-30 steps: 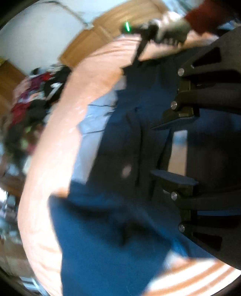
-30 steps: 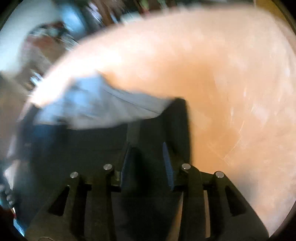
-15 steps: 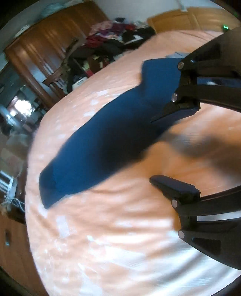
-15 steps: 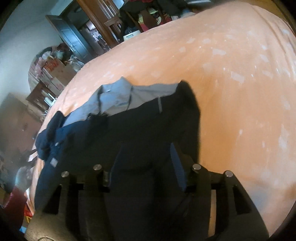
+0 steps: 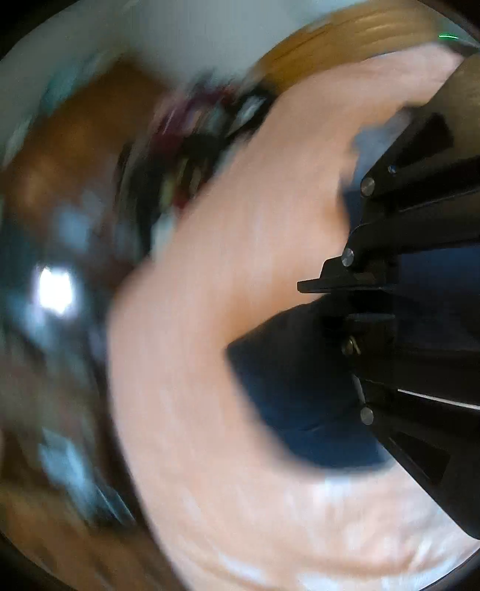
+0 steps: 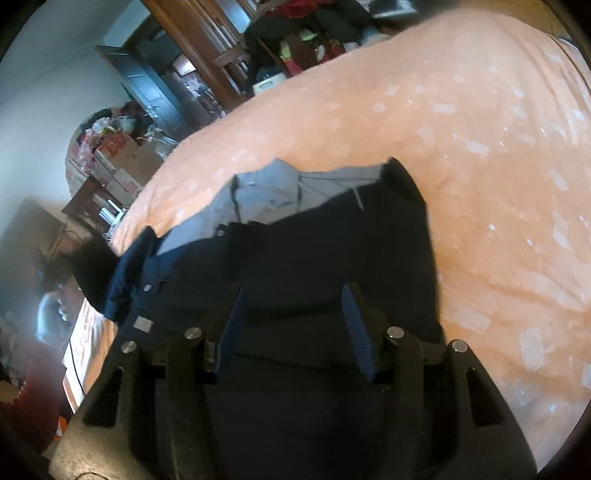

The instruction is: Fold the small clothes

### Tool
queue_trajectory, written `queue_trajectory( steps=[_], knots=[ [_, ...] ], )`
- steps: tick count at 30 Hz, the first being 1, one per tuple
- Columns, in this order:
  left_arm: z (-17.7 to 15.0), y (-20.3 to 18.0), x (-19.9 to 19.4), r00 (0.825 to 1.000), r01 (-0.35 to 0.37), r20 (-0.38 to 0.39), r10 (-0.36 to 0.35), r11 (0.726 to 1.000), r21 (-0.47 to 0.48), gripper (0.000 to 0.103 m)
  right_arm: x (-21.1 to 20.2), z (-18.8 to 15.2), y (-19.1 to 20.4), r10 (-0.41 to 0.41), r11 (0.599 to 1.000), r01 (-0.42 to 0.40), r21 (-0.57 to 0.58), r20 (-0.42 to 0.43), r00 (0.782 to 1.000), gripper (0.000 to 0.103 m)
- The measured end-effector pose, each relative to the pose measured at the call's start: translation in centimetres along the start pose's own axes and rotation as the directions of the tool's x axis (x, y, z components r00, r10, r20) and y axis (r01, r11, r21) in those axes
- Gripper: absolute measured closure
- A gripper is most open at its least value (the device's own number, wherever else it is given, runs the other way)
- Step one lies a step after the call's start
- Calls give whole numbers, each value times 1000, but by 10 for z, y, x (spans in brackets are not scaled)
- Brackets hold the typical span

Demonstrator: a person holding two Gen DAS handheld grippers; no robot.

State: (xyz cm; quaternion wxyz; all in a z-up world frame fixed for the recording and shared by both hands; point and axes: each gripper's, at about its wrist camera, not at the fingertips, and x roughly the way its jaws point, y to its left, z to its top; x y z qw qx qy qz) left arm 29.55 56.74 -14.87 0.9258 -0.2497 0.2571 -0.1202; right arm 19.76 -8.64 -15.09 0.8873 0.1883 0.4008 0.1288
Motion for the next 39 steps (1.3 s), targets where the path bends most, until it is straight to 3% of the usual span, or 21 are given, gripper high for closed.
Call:
queue_trajectory(
  steps=[2,3,4,5,6,8,11,13,16,19,21,24,27,29,36,37,38,39],
  knots=[
    [-20,-87,-1,982,187,-15,-187,971,151,98,2,1,8,31,999,-31,-11,4,1000,50],
    [-42,-132,2,965,261,-46,-258,938,227,88,4,0,12,52,999,-52,-14,-3,999,50],
    [-58,-156,9,952,307,-89,-294,917,255,66,7,-1,14,70,997,-70,-13,-11,998,49],
    [-86,-180,25,932,354,-178,-316,898,259,53,11,-4,18,93,996,-93,-9,-24,995,49],
    [-108,-190,37,917,374,-245,-316,894,246,45,17,-7,21,118,993,-118,-8,-43,992,48],
    [-153,-192,57,890,370,-362,-277,903,218,46,24,-13,25,145,989,-145,-5,-70,987,47],
    [-190,-162,55,879,322,-412,-241,936,140,50,42,-22,28,185,982,-188,-9,-142,972,46],
    [-200,-135,47,886,275,-411,-217,958,87,50,55,-24,23,194,981,-195,9,-175,965,44],
    [-206,-85,25,910,189,-370,-185,982,-27,49,60,-23,8,212,976,-201,84,-148,966,44],
    [-209,-39,11,938,140,-293,-185,976,-168,49,68,-14,-4,217,971,-201,128,-125,968,44],
    [-217,-28,4,943,141,-269,-194,969,-205,52,80,-5,-7,225,968,-205,145,-141,964,46],
    [-218,-27,4,951,117,-264,-162,977,-178,54,103,10,-6,281,952,-251,175,-172,944,48],
    [-223,-32,2,951,123,-260,-168,976,-179,54,122,16,-4,149,985,-122,126,-238,960,49],
    [-228,-33,7,950,132,-255,-182,971,-201,54,129,18,-6,126,987,-96,129,-247,961,51],
    [-221,-33,2,951,137,-248,-186,969,-204,54,150,16,4,192,978,-163,129,-270,943,49],
    [-221,-33,2,951,136,-248,-185,970,-203,54,152,17,5,193,978,-165,125,-270,943,53],
    [-220,-33,3,951,136,-249,-186,970,-204,54,154,19,5,189,979,-161,124,-264,946,76],
    [-221,-33,2,951,135,-249,-185,970,-203,54,155,20,4,178,981,-151,121,-265,948,93]
  ],
)
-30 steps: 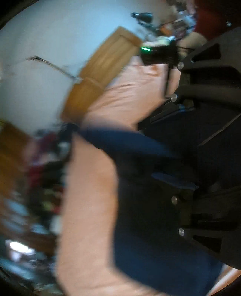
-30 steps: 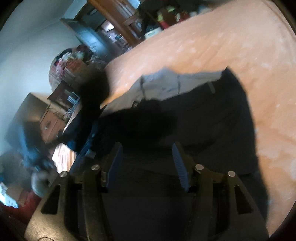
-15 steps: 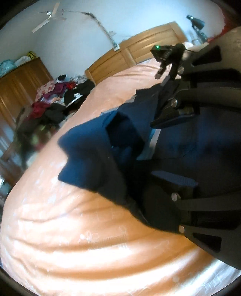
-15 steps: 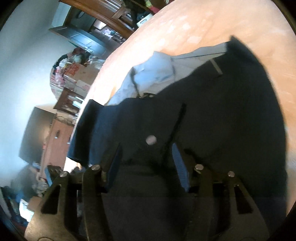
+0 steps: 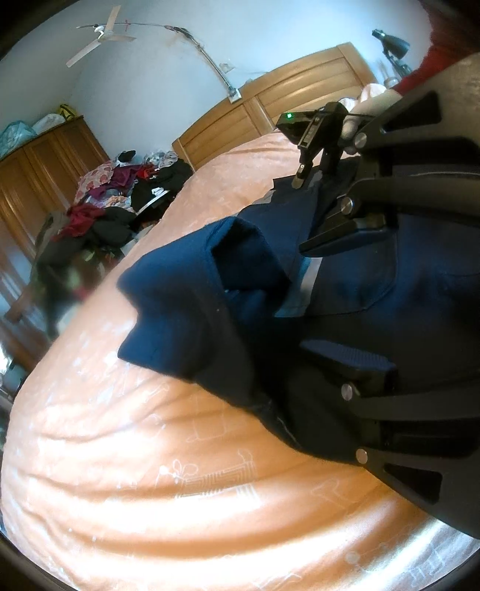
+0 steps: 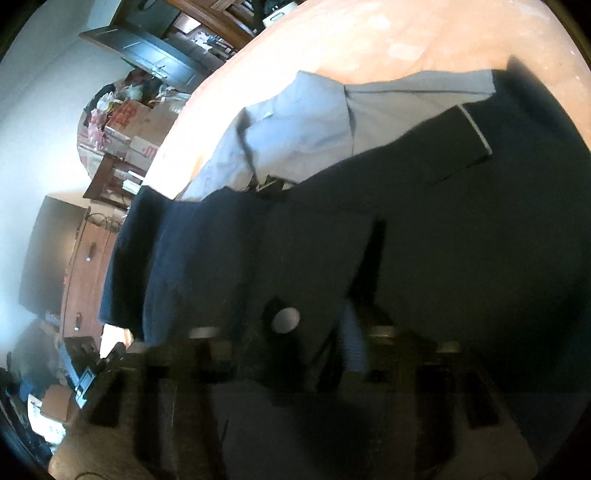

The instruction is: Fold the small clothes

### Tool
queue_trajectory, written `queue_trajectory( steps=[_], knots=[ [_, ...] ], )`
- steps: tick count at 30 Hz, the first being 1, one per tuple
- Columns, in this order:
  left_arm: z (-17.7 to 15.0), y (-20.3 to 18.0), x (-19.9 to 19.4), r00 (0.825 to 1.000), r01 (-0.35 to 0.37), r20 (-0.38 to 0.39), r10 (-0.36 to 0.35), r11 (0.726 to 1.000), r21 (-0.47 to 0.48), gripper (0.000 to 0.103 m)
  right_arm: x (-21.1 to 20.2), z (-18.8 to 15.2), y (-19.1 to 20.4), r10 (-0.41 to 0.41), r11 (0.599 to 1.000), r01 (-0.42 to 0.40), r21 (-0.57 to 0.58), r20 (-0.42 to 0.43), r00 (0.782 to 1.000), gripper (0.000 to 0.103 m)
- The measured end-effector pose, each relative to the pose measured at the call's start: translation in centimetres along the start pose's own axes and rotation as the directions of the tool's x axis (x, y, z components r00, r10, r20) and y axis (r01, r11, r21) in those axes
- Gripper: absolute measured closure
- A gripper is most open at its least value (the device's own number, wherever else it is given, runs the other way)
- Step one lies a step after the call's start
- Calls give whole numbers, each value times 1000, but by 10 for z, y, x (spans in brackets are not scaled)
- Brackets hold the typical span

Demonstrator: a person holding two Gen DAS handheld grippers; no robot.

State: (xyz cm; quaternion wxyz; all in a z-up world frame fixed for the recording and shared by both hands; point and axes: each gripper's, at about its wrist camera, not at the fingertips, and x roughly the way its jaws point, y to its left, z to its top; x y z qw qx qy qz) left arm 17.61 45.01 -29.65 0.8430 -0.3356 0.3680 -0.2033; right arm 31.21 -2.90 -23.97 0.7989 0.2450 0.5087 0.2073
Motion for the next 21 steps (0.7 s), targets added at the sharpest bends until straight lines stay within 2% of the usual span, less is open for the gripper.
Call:
queue_trajectory(
  steps=[1,6,11,17,19,21],
  knots=[
    [0,-1,-1,1000,0,1,0,1000,0,54,-2,1,1,7,1000,-7,-3,7,1000,99],
    [1,-1,-1,1000,1,7,-1,1000,-2,54,-50,10,13,23,997,-13,-76,122,992,100],
    [1,-1,-1,1000,-4,9,4,1000,-2,54,-95,21,-19,-61,997,69,-34,189,980,100],
    [3,-1,1,1000,-15,4,15,1000,1,54,-103,15,-43,-110,994,112,-3,176,978,100],
    [4,-3,2,1000,-30,-6,30,1000,6,55,-92,14,-46,-159,987,163,-19,133,978,94],
    [5,-15,-3,998,-61,-19,61,998,23,56,-93,13,-41,-246,967,254,-37,144,959,93]
  ],
)
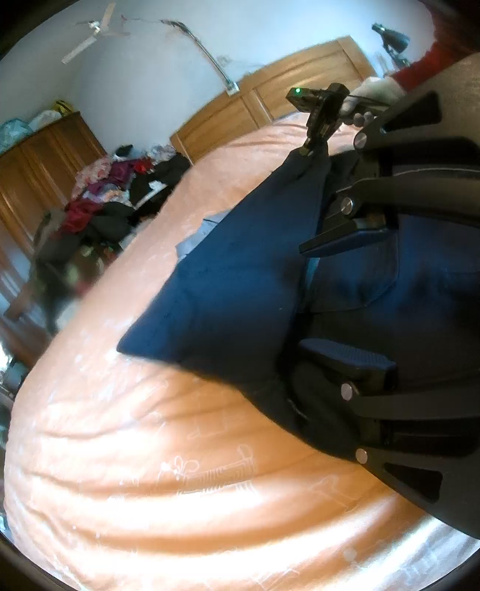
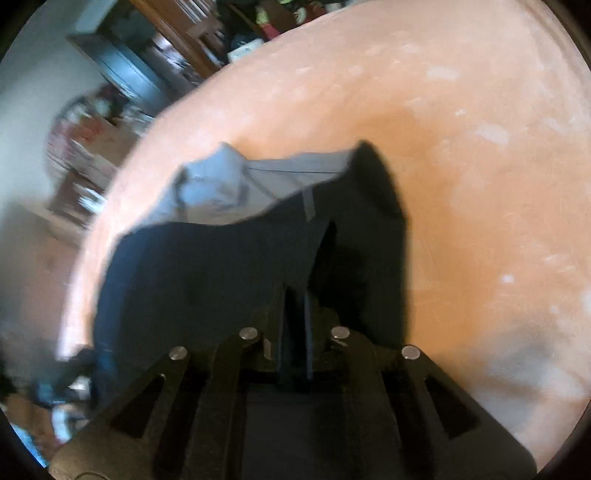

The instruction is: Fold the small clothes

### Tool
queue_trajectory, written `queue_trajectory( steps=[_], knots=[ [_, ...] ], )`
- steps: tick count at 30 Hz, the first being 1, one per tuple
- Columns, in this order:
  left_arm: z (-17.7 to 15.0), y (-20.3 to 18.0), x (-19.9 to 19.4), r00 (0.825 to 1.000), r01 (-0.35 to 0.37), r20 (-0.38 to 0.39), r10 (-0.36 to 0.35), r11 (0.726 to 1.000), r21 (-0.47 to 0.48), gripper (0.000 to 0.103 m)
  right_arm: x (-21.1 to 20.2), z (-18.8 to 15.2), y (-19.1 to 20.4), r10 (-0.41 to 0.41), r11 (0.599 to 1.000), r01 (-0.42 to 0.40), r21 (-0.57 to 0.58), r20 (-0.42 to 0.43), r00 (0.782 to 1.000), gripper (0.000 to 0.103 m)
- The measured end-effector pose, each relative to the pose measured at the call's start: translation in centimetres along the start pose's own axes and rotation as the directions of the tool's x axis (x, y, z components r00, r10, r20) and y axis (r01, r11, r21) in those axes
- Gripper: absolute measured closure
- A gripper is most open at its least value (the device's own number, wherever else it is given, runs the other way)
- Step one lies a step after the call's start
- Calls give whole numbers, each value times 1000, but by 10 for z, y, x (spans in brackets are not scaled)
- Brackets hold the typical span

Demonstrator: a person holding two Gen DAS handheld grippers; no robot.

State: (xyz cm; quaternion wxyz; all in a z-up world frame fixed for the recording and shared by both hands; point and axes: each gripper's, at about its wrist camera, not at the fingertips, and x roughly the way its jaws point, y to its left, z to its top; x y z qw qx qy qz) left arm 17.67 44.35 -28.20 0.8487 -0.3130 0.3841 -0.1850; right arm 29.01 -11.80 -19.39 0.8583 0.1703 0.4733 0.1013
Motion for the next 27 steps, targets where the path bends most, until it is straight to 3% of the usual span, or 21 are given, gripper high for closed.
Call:
queue_trajectory(
  steps=[2,4,7,9,10,11,13,15,16,17,19,21,27],
  knots=[
    [0,-23,-17,999,3,43,-6,997,81,56,-20,-1,10,-16,999,19,-39,67,998,90],
    [8,-49,-30,996,-3,92,-14,984,177,54,-32,-2,25,19,996,-9,-89,105,994,85],
    [32,-63,-14,991,-102,113,74,956,274,44,-7,-7,49,93,981,-87,-176,22,995,80],
    [46,-47,19,983,-183,34,181,947,265,44,25,-14,51,128,974,-140,-178,-79,989,75],
    [49,-29,41,965,-242,-44,259,940,239,47,43,-20,47,132,976,-155,-151,-153,979,72],
    [48,-8,60,948,-254,-142,284,947,199,52,54,-27,40,138,979,-164,-124,-198,971,78],
    [52,-2,54,962,-213,-133,236,963,168,51,38,-32,22,178,980,-190,-58,-167,970,80],
    [48,-7,43,949,-226,-171,265,950,214,52,2,-40,6,183,981,-189,-35,-125,975,71],
    [43,-8,39,947,-221,-183,266,948,230,52,-14,-46,-2,165,984,-171,-42,-116,979,59],
    [34,-10,29,946,-207,-196,260,945,253,52,-30,-53,-13,146,988,-151,-39,-114,983,55],
    [20,-8,14,937,-196,-234,259,945,263,51,-62,-77,-44,113,993,-114,-2,-124,986,55],
    [4,-1,-14,942,-183,-232,241,952,246,50,-88,-111,-80,79,995,-68,79,-144,986,53],
    [-41,16,-80,963,-125,-222,155,982,142,50,-135,-176,-98,249,941,-222,256,-77,965,54]
  ],
)
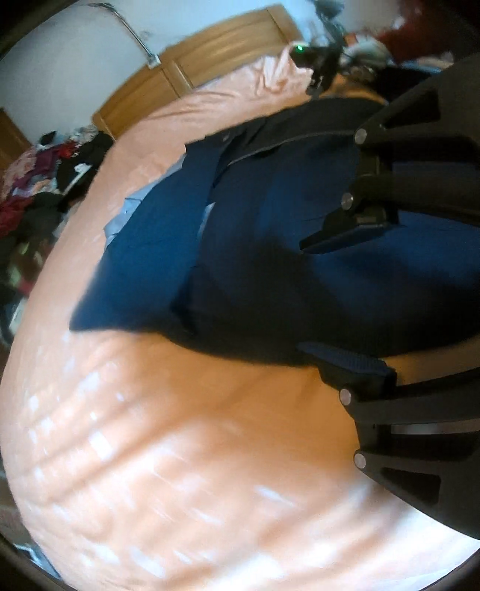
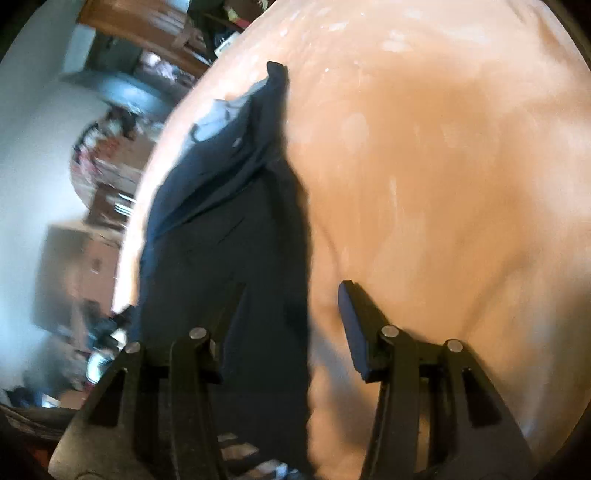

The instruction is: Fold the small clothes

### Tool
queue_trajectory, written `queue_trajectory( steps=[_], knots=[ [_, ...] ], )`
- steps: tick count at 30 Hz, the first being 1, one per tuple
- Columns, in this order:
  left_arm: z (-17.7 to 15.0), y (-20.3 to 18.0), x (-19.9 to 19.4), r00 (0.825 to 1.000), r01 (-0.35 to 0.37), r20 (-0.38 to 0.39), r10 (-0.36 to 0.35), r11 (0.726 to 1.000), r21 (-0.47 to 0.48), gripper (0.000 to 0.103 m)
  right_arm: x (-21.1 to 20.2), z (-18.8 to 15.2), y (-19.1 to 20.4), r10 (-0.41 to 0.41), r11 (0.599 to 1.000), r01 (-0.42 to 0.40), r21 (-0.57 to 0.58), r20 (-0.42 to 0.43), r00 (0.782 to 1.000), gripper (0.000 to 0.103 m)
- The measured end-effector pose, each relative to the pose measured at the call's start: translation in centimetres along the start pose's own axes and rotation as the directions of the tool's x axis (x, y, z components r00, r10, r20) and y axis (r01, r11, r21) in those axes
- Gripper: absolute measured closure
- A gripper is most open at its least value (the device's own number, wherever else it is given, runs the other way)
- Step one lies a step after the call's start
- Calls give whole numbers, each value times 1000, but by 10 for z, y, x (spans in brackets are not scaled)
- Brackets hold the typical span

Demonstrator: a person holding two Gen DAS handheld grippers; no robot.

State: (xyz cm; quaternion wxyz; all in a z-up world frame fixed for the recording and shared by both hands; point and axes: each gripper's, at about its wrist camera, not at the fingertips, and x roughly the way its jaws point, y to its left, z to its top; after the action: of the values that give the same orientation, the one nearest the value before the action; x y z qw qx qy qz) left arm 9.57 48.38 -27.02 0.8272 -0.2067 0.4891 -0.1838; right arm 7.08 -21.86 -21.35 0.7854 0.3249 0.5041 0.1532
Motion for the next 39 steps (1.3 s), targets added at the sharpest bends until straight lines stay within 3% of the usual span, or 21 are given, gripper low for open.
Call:
queue_trajectory(
  steps=[5,9,14,18,21,29,33,39],
  knots=[
    [-36,-3,-22,999,36,-23,-36,999,26,50,19,-42,20,-46,994,34,-103,-120,992,53],
    [-55,3,-36,997,75,-31,-75,997,4,50,18,-49,12,6,998,-12,-61,-99,995,53],
    [-72,0,-42,996,76,-40,-75,997,13,51,21,-50,16,15,997,-21,-67,-96,995,52],
    [-75,-7,-41,997,71,-40,-70,997,29,56,15,-56,19,20,995,-28,-92,-88,996,51],
    [-74,-14,-36,997,64,-42,-62,997,39,75,11,-58,20,29,994,-38,-105,-89,996,51],
    [-67,-19,-28,987,157,-39,-156,987,33,76,14,-60,19,41,991,-51,-124,-86,995,53],
    [-70,-18,-16,988,145,-63,-142,988,46,77,19,-61,18,35,991,-48,-124,-106,994,53],
    [-82,-12,-29,986,151,-82,-147,987,49,82,8,-74,20,12,986,-30,-163,-110,994,55]
  ],
)
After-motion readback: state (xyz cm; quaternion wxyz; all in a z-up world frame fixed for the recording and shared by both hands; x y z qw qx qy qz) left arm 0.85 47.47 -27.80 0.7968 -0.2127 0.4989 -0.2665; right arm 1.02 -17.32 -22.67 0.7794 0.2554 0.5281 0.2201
